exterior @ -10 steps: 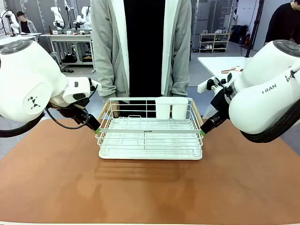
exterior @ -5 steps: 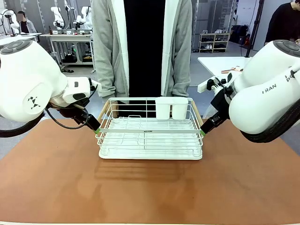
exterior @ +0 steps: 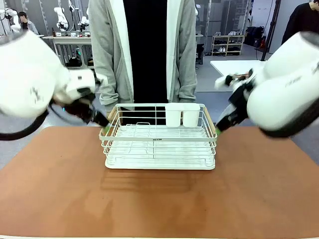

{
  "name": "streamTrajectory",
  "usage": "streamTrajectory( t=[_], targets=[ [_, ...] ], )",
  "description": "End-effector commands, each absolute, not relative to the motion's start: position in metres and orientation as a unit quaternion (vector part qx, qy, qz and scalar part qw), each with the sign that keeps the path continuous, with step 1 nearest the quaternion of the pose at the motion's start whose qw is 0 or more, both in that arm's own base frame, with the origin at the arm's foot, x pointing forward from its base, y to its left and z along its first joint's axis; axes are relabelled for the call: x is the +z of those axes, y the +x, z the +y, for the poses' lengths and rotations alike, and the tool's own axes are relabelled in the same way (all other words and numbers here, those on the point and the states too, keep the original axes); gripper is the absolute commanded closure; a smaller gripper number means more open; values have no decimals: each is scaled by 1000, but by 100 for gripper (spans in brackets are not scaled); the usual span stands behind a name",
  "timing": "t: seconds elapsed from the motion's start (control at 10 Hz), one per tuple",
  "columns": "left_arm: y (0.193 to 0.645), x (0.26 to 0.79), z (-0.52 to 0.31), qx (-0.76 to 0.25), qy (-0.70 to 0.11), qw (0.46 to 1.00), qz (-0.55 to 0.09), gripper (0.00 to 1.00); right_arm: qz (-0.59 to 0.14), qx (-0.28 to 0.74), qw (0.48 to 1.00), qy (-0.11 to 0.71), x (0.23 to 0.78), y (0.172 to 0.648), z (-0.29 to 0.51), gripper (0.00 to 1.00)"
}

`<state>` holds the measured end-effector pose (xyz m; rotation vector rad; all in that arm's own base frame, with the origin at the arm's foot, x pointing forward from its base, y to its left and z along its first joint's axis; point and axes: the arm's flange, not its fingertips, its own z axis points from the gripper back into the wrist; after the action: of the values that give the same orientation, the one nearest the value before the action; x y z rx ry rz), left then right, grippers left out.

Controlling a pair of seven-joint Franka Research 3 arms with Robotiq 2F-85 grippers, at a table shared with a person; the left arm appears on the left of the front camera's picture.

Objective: Clean the table.
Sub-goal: Pick up the Lint Roller when the human hands it over.

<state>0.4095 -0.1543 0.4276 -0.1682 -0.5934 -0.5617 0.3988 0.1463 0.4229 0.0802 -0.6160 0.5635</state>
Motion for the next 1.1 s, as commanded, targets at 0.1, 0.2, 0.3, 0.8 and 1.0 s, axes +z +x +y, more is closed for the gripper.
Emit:
streamTrajectory(
  t=[0.1,0.2,0.3,0.8,1.0],
  targets=[
    [411,548,-50,-185,-326,892,-253,0,-239,185,916,266,547,395,49,0],
    [401,563,6,-120,-417,860,-268,0,-227,148,892,363,562,389,1,0],
    [377,562,65,-75,-470,834,-278,0,-222,99,872,425,562,378,-51,0],
    [265,465,262,119,-528,757,-365,0,-194,-76,833,513,459,340,-209,0],
    [274,458,258,128,-526,766,-348,0,-180,-98,834,513,438,342,-208,0]
  ],
)
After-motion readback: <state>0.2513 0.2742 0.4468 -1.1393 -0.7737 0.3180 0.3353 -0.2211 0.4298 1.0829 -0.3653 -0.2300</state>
